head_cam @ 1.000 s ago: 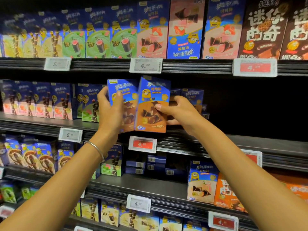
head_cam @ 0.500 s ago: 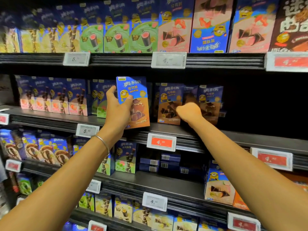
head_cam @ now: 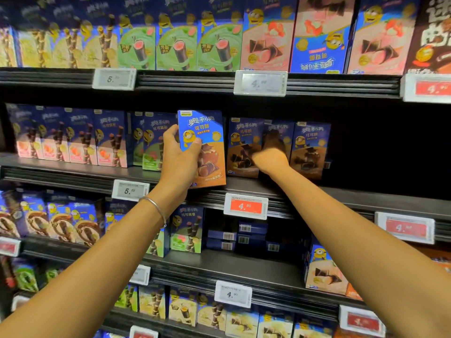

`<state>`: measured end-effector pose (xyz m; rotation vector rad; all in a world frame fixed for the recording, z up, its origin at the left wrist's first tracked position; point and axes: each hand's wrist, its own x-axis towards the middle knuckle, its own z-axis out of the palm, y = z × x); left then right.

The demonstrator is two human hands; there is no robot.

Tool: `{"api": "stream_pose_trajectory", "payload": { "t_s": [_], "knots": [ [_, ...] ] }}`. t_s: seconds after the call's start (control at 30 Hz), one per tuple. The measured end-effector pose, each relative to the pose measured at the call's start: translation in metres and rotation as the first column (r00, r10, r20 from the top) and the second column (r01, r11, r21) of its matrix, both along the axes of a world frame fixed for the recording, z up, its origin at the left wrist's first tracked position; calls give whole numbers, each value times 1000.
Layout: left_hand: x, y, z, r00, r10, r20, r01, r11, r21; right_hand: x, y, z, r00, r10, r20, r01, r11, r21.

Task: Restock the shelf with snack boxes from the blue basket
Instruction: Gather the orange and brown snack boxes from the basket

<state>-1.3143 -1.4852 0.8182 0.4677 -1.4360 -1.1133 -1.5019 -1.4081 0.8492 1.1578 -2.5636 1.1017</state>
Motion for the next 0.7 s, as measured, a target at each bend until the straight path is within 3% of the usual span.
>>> {"api": "stream_pose_trajectory", "payload": {
  "t_s": [0.43, 0.63, 0.7],
  "knots": [
    [1, 2, 4, 1000, -24, 4, 24, 1000, 10, 10, 2, 0, 1000, 21, -10, -21, 1000, 23],
    [-1, 7, 5, 999, -20, -32, 21, 999, 39, 7, 18, -7, 998, 6, 67, 12, 964, -265],
    [-6, 12, 8, 998, -32, -50, 35, 998, 54, 10, 25, -7, 992, 87, 94, -44, 922, -384]
  ]
}}
